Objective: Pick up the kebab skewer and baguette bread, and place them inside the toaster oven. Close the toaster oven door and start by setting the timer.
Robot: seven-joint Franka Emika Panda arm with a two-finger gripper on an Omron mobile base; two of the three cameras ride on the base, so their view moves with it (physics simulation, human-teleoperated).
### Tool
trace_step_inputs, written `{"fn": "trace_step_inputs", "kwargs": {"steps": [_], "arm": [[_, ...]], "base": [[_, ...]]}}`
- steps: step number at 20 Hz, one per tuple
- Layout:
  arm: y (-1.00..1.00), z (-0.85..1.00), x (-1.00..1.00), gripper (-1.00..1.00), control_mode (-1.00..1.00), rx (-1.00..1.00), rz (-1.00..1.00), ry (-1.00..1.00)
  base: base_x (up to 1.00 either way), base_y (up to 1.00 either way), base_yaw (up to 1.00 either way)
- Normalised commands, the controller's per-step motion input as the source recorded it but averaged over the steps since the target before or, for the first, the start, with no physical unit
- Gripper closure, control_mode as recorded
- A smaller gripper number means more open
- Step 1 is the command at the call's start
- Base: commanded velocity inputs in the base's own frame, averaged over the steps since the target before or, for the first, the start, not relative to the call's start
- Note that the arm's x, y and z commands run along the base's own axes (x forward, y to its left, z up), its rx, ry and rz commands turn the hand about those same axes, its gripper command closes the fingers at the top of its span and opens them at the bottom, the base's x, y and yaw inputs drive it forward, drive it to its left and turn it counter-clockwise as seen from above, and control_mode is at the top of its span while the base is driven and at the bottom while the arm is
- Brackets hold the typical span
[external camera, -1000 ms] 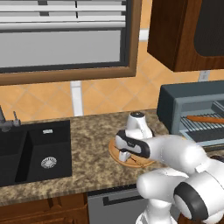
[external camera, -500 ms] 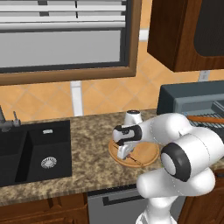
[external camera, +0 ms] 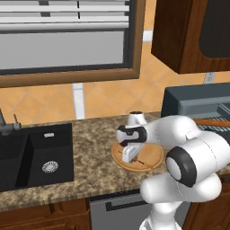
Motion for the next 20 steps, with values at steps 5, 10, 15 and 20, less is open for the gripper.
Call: {"fn": "trace_step_inputs", "kwargs": {"steps": [5,10,15,20], "arm": [[-0.41,0.19,-0.51,1.0,-1.0,0.0,0.15,0.06],[-0.66,0.72,-0.59,1.0,-1.0,0.0,0.2,0.0],[-0.76,0.69,-0.46,1.0,-1.0,-0.01,0.27,0.0],[-0.97,0.56,-0.15,1.0,-1.0,-0.07,0.26,-0.02]], "base": [[0.0,0.0,0.0],[0.0,0.0,0.0],[0.0,0.0,0.0],[0.0,0.0,0.0]]}}
